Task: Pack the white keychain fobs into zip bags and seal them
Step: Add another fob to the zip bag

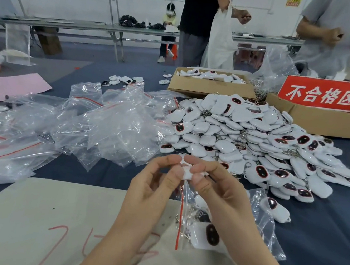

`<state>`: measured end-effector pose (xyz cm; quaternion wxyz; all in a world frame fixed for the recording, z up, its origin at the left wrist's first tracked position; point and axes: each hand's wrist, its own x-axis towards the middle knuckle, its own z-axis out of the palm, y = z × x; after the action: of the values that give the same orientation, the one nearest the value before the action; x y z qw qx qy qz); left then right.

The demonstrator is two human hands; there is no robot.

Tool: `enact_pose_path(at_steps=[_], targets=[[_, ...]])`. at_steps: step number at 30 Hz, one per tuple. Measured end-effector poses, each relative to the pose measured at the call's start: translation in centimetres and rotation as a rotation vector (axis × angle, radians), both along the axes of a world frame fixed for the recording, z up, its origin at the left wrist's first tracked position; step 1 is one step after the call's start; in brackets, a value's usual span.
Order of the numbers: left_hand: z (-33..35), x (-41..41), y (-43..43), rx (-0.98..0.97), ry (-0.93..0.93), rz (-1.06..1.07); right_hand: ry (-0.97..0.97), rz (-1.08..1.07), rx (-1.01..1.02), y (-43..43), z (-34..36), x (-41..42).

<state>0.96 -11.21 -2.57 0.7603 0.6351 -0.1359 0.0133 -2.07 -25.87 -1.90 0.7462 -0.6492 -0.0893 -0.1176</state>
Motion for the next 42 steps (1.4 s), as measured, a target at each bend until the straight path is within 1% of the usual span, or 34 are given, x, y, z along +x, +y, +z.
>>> enact_pose_path(at_steps=[3,5,8,10,16,18,20,22,23,24,25,27,29,30,32,34,36,40,42], targets=[[-0.1,0.5,0.3,-0.097,0.179,-0.095,0.037,0.084,0.004,0.2,0.0,-0.2],[-0.2,0.6,0.4,-0.094,0.205,-0.088,0.037,0.055,-0.048,0.4,0.0,-0.2],[-0.2,0.6,0.5,0.033,0.071,0.026,0.037,-0.034,-0.064,0.3,0.1,0.2],[-0.1,0.5,0.4,0.054,0.010,0.072,0.063,-0.062,-0.052,0.3,-0.1,0.4],[-0.1,0.5,0.5,0.057,-0.039,0.105,0.060,-0.077,-0.095,0.3,-0.2,0.3],[-0.3,0.3,0.4,0.087,-0.063,0.128,0.062,-0.087,-0.099,0.4,-0.2,0.4],[-0.5,-0.1,-0.1,0.169,-0.178,0.194,0.067,-0.080,-0.057,0.5,-0.1,0.5],[-0.7,-0.4,-0.5,0.214,-0.283,0.263,0.083,-0.045,0.047,0.5,0.1,0.5],[-0.8,-0.4,-0.5,0.187,-0.272,0.282,0.082,-0.019,0.067,0.5,0.0,0.4],[-0.7,-0.3,-0.4,0.141,-0.224,0.287,0.074,-0.001,0.050,0.6,0.0,0.4],[-0.7,-0.1,-0.1,0.094,-0.156,0.280,0.051,-0.002,-0.007,0.6,-0.1,0.3],[-0.3,0.3,0.4,0.020,-0.025,0.211,-0.009,-0.032,-0.127,0.8,-0.1,0.3],[-0.2,0.4,0.6,-0.016,0.036,0.103,-0.044,-0.078,-0.151,0.9,-0.2,0.4],[-0.2,0.2,0.5,-0.012,0.029,0.051,-0.052,-0.096,-0.133,0.8,-0.2,0.4],[-0.4,-0.1,0.1,0.077,-0.067,0.022,-0.071,-0.129,-0.078,0.4,-0.1,0.5],[-0.5,-0.2,-0.2,0.171,-0.169,0.077,-0.042,-0.151,-0.049,0.1,-0.3,0.6],[-0.6,-0.1,-0.2,0.231,-0.227,0.138,0.006,-0.168,-0.036,0.0,-0.4,0.7],[-0.6,0.3,0.3,0.332,-0.287,0.191,0.062,-0.168,-0.018,0.1,-0.6,0.7],[-0.5,0.3,0.3,0.331,-0.302,0.198,0.062,-0.162,-0.015,0.2,-0.3,0.6]])
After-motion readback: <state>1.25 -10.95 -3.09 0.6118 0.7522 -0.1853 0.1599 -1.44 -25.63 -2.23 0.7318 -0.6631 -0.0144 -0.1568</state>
